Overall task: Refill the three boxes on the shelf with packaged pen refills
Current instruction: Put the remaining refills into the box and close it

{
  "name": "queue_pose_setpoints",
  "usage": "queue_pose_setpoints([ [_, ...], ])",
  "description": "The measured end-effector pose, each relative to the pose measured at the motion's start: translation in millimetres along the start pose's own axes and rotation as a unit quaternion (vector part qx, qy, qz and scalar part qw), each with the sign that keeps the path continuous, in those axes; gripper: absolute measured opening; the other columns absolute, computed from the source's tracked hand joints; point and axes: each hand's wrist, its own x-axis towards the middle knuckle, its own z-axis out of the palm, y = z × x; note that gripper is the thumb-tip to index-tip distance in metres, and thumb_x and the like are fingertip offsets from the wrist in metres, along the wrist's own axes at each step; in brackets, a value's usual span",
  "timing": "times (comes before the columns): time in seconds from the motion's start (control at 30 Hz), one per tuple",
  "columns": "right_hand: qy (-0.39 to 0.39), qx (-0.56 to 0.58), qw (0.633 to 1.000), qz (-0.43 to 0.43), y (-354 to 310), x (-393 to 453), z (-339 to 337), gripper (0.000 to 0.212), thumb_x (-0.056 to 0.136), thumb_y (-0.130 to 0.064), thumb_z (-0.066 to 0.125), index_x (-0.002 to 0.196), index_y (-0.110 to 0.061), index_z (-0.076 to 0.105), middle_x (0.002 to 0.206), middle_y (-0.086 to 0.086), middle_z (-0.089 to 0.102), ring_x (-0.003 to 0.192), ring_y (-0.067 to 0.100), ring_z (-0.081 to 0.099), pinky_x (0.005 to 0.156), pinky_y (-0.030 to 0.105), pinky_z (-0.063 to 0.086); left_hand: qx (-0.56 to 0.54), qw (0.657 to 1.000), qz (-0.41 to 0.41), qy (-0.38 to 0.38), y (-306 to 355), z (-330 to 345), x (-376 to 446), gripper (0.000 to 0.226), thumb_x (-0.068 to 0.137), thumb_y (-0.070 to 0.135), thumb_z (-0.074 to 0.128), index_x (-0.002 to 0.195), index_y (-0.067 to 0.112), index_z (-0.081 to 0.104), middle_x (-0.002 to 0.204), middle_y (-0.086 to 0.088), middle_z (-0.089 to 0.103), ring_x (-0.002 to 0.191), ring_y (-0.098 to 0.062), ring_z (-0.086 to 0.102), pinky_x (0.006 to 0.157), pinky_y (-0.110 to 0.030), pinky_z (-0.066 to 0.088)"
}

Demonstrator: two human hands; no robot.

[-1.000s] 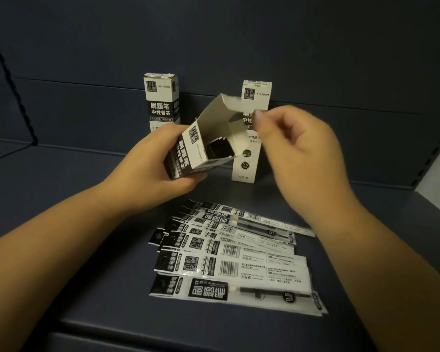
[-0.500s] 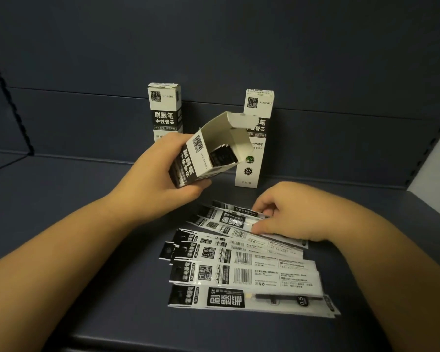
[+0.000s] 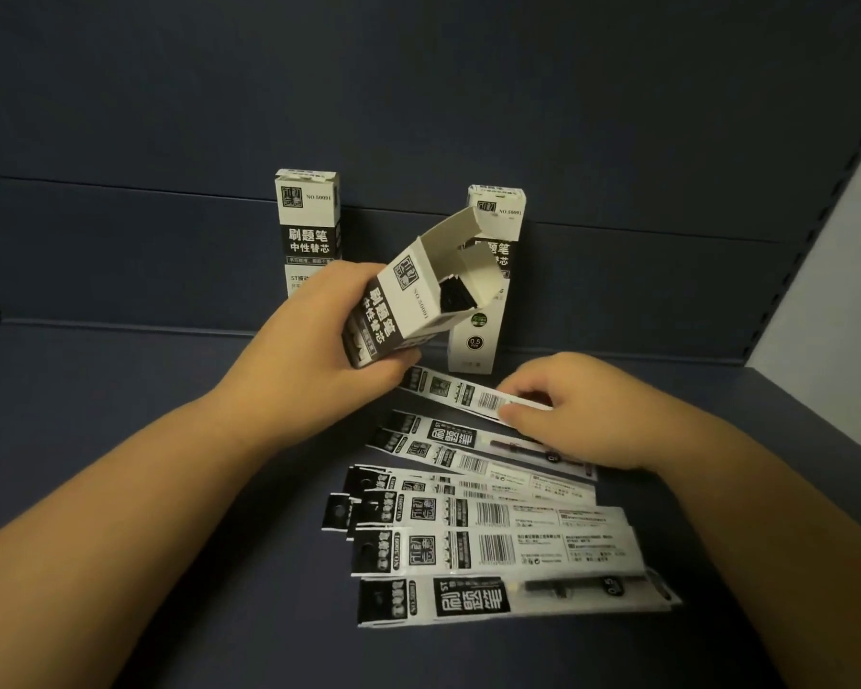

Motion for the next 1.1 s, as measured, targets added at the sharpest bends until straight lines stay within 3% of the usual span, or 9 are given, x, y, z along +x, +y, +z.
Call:
queue_pose_setpoints([
  [0.23, 0.021, 0.029, 0.999, 0.012, -2.5, -4.6, -3.7, 0.023, 0.096, -0.021, 0.059, 0.106, -0.038, 0.071, 0.096, -0.012, 0.073, 0.085, 0.012, 0.071, 0.075, 0.044, 0.061, 0.003, 1.0, -0.004, -0.003, 1.2, 0.9, 0.8, 0.062, 0.078, 0.041, 0.076, 0.133, 0.037, 0.049, 0.111, 0.036, 0.046, 0.109, 0.015, 0.046, 0.083, -0.004, 0.036],
  [0.4, 0.067, 0.078, 0.995, 0.017, -0.5, -5.9, -6.7, 0.012, 0.097, -0.037, 0.062, 0.091, -0.036, 0.072, 0.084, -0.009, 0.073, 0.08, 0.013, 0.069, 0.08, 0.046, 0.059, -0.005, 1.0, -0.008, -0.002, 3.9, -0.6, 1.0, 0.058, 0.078, 0.042, 0.076, 0.127, 0.044, 0.047, 0.111, 0.032, 0.049, 0.109, 0.014, 0.047, 0.082, -0.002, 0.036],
  [0.53, 0.074, 0.13, 0.988, 0.032, 1.6, -7.6, -7.8, 0.012, 0.096, -0.037, 0.063, 0.092, -0.037, 0.075, 0.089, -0.015, 0.075, 0.086, 0.011, 0.071, 0.084, 0.042, 0.06, -0.007, 1.0, -0.023, -0.002, 5.6, -2.4, 1.3, 0.059, 0.076, 0.044, 0.076, 0.128, 0.043, 0.047, 0.115, 0.025, 0.054, 0.111, 0.011, 0.049, 0.081, -0.009, 0.039],
  [0.67, 0.09, 0.241, 0.963, 0.074, 8.3, -6.9, -12.0, 0.013, 0.094, -0.031, 0.065, 0.094, -0.03, 0.078, 0.098, 0.01, 0.077, 0.101, 0.037, 0.071, 0.092, 0.059, 0.056, -0.009, 0.999, -0.035, 0.005, 7.3, -2.5, 0.6, 0.06, 0.076, 0.042, 0.076, 0.129, 0.042, 0.049, 0.116, 0.022, 0.056, 0.111, 0.009, 0.051, 0.083, -0.01, 0.04],
  [0.73, 0.087, 0.297, 0.947, 0.081, 10.7, -7.1, -15.5, 0.013, 0.093, -0.029, 0.066, 0.095, -0.025, 0.078, 0.099, 0.015, 0.077, 0.101, 0.041, 0.071, 0.092, 0.062, 0.055, -0.007, 0.999, -0.037, 0.004, 8.9, -2.7, 0.2, 0.059, 0.075, 0.043, 0.076, 0.127, 0.043, 0.049, 0.116, 0.024, 0.056, 0.11, 0.009, 0.051, 0.083, -0.009, 0.041],
  [0.83, 0.084, 0.384, 0.917, 0.072, 11.7, -6.6, -21.0, 0.015, 0.097, -0.016, 0.065, 0.095, -0.018, 0.08, 0.096, 0.004, 0.08, 0.097, 0.025, 0.075, 0.097, 0.049, 0.057, -0.003, 0.999, -0.043, 0.002, 10.6, -3.3, 0.0, 0.06, 0.073, 0.041, 0.077, 0.126, 0.044, 0.048, 0.116, 0.026, 0.056, 0.11, 0.011, 0.051, 0.082, -0.007, 0.041],
  [0.97, 0.084, 0.491, 0.865, 0.061, 9.0, -7.3, -23.8, 0.01, 0.096, -0.009, 0.064, 0.098, -0.008, 0.074, 0.094, 0.005, 0.08, 0.086, 0.016, 0.074, 0.091, 0.038, 0.058, -0.017, 0.998, -0.051, 0.012, 10.6, -4.6, -0.6, 0.061, 0.074, 0.034, 0.081, 0.128, 0.038, 0.053, 0.116, 0.023, 0.06, 0.11, 0.005, 0.056, 0.087, -0.018, 0.046],
  [1.1, 0.072, 0.544, 0.835, 0.055, 7.9, -9.1, -24.8, 0.008, 0.096, -0.011, 0.065, 0.101, -0.008, 0.071, 0.098, 0.009, 0.079, 0.087, 0.017, 0.072, 0.074, 0.029, 0.05, -0.023, 0.998, -0.049, 0.017, 12.0, -4.9, -0.4, 0.061, 0.074, 0.029, 0.082, 0.126, 0.04, 0.053, 0.115, 0.029, 0.059, 0.109, 0.011, 0.055, 0.083, -0.003, 0.041],
])
